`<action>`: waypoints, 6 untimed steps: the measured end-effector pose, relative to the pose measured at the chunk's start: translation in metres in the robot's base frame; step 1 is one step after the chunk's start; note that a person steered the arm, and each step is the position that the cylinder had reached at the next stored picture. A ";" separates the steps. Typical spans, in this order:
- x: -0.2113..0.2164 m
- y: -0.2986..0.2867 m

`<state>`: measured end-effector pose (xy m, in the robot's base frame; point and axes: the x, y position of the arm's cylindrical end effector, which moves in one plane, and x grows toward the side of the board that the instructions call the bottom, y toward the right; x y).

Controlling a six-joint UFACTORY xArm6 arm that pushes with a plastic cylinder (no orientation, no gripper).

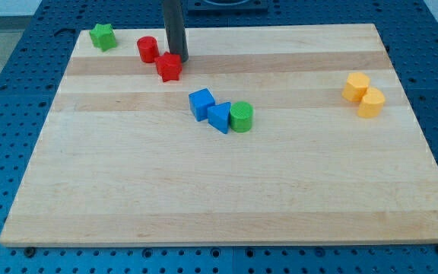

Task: Push blue cube slightly down and up

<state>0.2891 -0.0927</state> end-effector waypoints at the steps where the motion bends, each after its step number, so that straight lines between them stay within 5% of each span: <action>1: 0.018 0.000; 3: -0.023 0.024; 4: -0.021 0.096; 6: 0.033 0.082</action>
<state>0.3219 -0.0104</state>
